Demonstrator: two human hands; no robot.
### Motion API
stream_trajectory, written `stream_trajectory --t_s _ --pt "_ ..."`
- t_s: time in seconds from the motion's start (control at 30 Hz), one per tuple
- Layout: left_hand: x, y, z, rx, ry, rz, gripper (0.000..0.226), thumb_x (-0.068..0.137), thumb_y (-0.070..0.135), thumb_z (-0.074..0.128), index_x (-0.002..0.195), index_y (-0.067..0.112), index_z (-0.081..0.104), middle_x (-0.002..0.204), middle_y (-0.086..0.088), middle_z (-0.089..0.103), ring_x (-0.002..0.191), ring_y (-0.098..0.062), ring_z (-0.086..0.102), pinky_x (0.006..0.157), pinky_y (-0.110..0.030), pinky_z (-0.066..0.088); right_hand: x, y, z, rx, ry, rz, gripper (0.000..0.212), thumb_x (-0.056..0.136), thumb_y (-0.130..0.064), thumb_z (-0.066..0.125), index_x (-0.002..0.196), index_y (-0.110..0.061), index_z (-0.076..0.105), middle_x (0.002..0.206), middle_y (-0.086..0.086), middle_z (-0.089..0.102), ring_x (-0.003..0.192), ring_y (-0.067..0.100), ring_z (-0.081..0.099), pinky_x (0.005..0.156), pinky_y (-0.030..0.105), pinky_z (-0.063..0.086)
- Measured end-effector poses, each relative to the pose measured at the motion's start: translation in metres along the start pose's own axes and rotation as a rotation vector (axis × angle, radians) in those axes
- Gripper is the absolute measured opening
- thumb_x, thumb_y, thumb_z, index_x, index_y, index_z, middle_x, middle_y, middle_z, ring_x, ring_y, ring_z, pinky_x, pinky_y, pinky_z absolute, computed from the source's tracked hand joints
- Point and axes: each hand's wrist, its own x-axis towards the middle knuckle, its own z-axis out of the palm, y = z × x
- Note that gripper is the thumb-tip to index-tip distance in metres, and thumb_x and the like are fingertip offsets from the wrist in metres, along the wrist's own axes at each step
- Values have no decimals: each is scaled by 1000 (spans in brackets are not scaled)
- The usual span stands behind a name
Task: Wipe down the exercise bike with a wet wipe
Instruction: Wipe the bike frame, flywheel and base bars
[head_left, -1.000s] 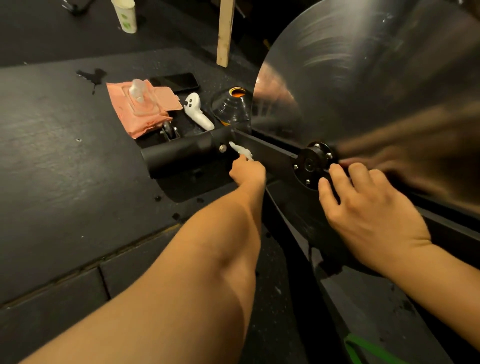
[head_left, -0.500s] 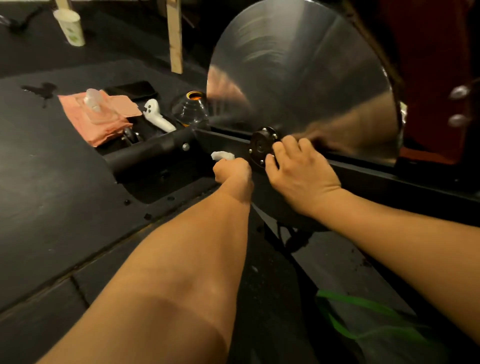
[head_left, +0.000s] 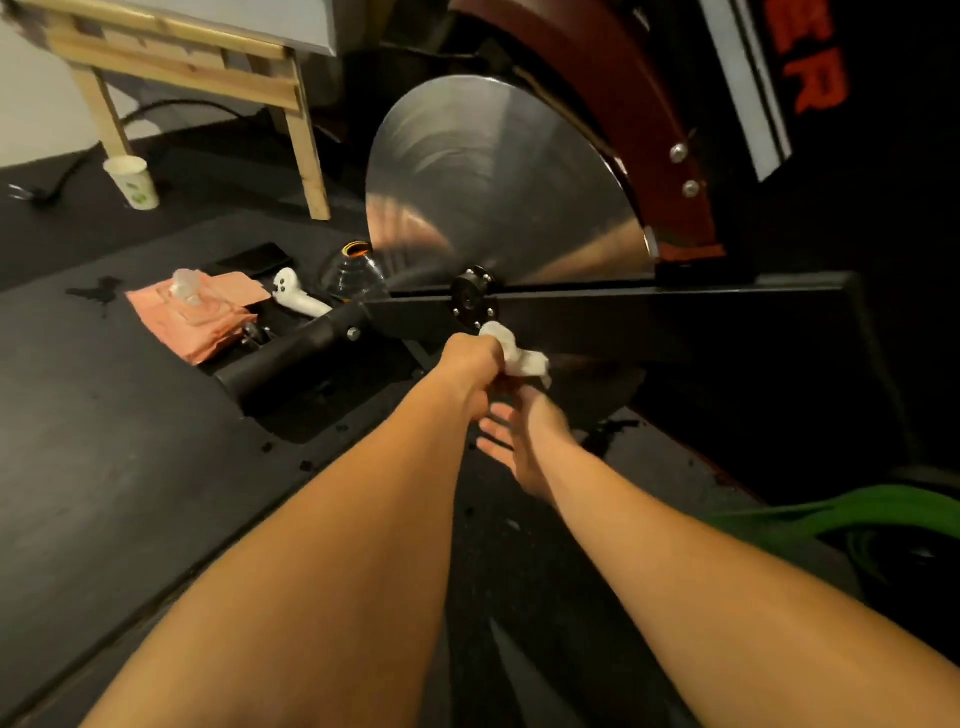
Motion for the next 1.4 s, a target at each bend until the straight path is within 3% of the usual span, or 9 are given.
stream_trajectory --t_s 0.13,0.2,0.43,0.6,0.7,0.87,0.97,1.17,1.4 --pt "-27 21 7 306 -95 82 10 87 2 53 91 3 62 82 -12 60 79 -24 61 79 -33 52 -14 -41 13 233 -55 -18 33 98 -27 47 119 -6 61 109 18 68 99 27 66 63 32 52" --pt "-35 33 18 549 -167 161 18 94 2 47 83 13 55 81 -10 55 74 -22 53 69 -31 46 -21 -48 7 330 -77 2 34 98 -22 47 124 -4 60 113 17 67 104 27 66 67 31 51" --pt "-66 71 34 1463 51 650 32 94 20 52 122 3 59 118 -19 59 107 -36 59 83 -37 46 -39 -67 -14 545 -58 -15 14 99 -8 48 97 -4 61 90 10 67 82 22 64 81 38 49" --pt "-80 79 35 1501 -111 904 36 82 8 58 118 9 63 113 -17 65 102 -37 61 85 -39 52 -87 -69 -51 598 195 -191 15 99 -14 54 104 -7 66 81 6 74 70 18 73 57 30 57" --pt "-73 81 42 1487 -230 977 27 78 13 60 105 18 64 107 -9 64 96 -32 61 83 -43 54 -125 -69 -79 553 395 -495 9 95 -20 61 96 -14 67 80 3 76 76 16 74 67 30 60" --pt "-62 81 39 1540 -230 1144 29 80 24 74 107 17 64 108 -5 65 97 -31 62 79 -42 53 -97 -74 -43 692 181 -106 10 98 -8 50 97 -6 60 90 11 69 74 23 68 77 42 57" --pt "-57 75 40 1501 -219 1222 32 78 27 79 103 16 65 106 -5 65 91 -30 65 74 -42 55 -98 -70 -46 741 48 -161 9 95 -1 52 101 -6 57 95 14 66 74 20 68 74 35 58" --pt "-47 60 37 1375 -171 1256 46 65 -4 75 107 12 66 106 -6 64 92 -33 64 72 -45 55 -160 -96 -107 829 351 -508 8 93 -5 60 94 -9 67 71 5 72 70 16 72 73 35 61" --pt "-42 60 31 1444 -154 1326 42 55 3 60 97 8 62 91 -8 60 80 -34 58 66 -41 42 -140 -98 -60 770 355 -472 12 92 3 57 89 -5 66 72 7 73 69 18 72 71 31 60"
